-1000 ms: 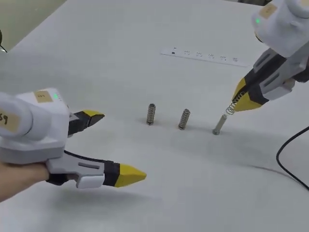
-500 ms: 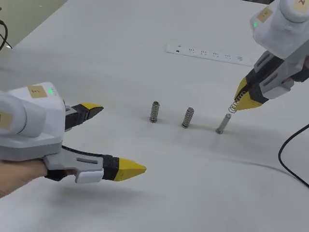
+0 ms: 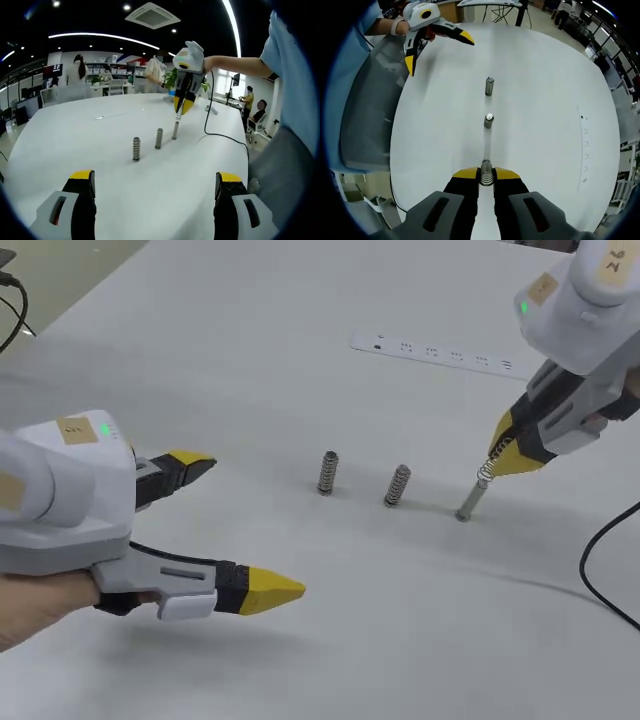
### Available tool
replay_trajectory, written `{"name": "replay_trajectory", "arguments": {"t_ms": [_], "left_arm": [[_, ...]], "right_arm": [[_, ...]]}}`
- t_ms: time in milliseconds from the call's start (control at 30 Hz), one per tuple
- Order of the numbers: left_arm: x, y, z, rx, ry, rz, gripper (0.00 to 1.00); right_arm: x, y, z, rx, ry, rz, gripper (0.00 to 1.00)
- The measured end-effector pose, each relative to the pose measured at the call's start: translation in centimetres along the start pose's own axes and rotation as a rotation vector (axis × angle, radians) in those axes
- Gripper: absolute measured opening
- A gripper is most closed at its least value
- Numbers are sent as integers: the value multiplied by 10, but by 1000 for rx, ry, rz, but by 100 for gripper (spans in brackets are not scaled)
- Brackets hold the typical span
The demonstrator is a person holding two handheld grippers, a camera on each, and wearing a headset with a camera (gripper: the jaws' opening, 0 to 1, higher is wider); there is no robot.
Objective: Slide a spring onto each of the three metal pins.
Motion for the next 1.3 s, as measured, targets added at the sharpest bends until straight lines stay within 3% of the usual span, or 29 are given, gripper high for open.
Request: {"name": "replay_trajectory", "arguments": {"t_ms": [400, 1300], "left_arm": [[1, 0, 6, -14, -13, -2, 98], [4, 1, 3, 1, -5, 1, 96]], "right_arm": [[0, -3, -5, 23, 3, 3, 8], [6, -12, -5, 41, 28, 9, 8]]}}
Point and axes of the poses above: the centre of the closed fingertips' face, and the gripper's own axes: y roughly backward along the fingers, x roughly to its left, z roughly out of its top, the point moved 5 cm from there along y, roughly backward along the fingers, and after that the axes turned 5 degrees about -y, right-handed, at the moved point
